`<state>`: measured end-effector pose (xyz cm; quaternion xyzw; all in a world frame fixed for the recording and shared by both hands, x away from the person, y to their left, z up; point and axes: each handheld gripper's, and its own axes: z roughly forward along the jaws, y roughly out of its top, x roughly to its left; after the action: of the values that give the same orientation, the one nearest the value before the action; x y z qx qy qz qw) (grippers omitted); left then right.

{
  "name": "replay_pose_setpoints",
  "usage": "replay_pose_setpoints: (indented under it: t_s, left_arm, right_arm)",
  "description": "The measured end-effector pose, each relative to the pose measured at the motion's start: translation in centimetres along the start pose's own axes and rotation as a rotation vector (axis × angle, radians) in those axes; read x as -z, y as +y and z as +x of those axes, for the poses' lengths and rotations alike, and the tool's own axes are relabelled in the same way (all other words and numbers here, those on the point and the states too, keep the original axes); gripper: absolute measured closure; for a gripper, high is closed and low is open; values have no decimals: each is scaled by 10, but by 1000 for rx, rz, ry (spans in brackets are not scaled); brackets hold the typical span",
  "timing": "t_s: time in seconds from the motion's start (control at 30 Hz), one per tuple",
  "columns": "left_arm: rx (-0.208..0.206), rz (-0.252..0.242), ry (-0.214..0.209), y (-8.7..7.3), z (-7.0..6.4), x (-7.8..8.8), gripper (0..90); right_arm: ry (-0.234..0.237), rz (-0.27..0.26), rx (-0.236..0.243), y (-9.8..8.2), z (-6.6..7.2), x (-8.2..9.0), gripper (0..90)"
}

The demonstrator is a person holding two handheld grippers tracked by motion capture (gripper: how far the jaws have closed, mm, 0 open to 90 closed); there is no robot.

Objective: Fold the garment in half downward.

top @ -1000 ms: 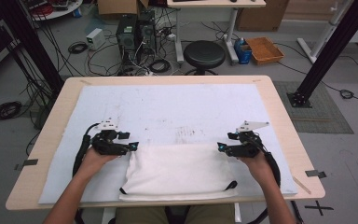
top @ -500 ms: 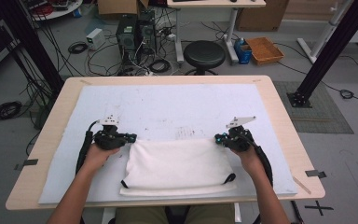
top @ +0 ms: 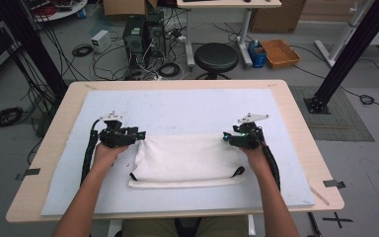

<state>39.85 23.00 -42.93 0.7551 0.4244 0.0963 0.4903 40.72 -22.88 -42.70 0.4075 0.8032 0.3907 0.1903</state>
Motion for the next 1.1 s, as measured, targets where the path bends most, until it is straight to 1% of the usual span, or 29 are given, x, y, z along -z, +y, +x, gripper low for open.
replay_pose_setpoints:
  t_s: [0.03,0.07,0.13,0.2,0.23,0.3,0.37,0.4,0.43,0.5,0.53,0.6,0.67,0.7,0.77,0.83,0.87,0.9,1.0,1.03,1.1]
  left_arm:
    - [0,-6,-11,-3,-3,5,445]
    - [-9,2,-10,-5,-7,10,445]
    - [-26,18,-8,-12,-14,19,444]
    - [-23,31,1,-22,-22,28,445]
    - [-20,34,-2,-28,-27,32,447]
    - [-31,70,-8,-37,-35,35,455]
    - [-34,91,-3,-41,-42,38,456]
    - [-36,90,0,-44,-45,41,460]
    - [-35,90,-2,-46,-47,42,471]
    - [-19,87,3,-51,-48,45,473]
    - [-6,82,5,-53,-49,45,473]
    - [-1,94,-2,-58,-52,44,478]
    - [1,113,7,-62,-53,41,497]
    - [0,121,7,-64,-54,39,516]
    - [-17,132,12,-66,-56,37,636]
    - [-27,116,-2,-68,-59,38,790]
    - [-29,105,-3,-68,-61,39,829]
    - [-36,90,3,-68,-63,42,841]
    - [-34,34,5,-67,-65,48,845]
    - [-41,23,6,-67,-66,50,846]
    - [-39,13,-9,-67,-67,52,852]
  right_arm:
    - [7,-6,-10,-1,2,5,390]
    - [14,-15,-8,-3,5,12,369]
    - [6,-28,26,-7,13,26,343]
    - [12,-40,54,-15,21,40,343]
    - [14,-36,58,-19,25,45,344]
    - [23,-18,65,-26,29,53,366]
    - [45,19,60,-31,32,58,396]
    - [47,29,58,-34,34,61,397]
    - [56,31,60,-36,36,63,407]
    - [82,37,63,-42,41,69,433]
    - [89,41,70,-44,42,72,437]
    - [108,58,91,-50,46,76,454]
    - [104,67,91,-54,48,76,466]
    - [108,76,96,-56,48,75,487]
    - [112,97,103,-60,48,72,558]
    - [118,110,116,-63,49,70,653]
    - [124,109,127,-64,50,71,685]
    - [124,103,133,-63,51,72,721]
    - [118,68,159,-61,53,77,807]
    - [112,57,163,-60,54,79,827]
    - [124,50,165,-59,53,80,847]
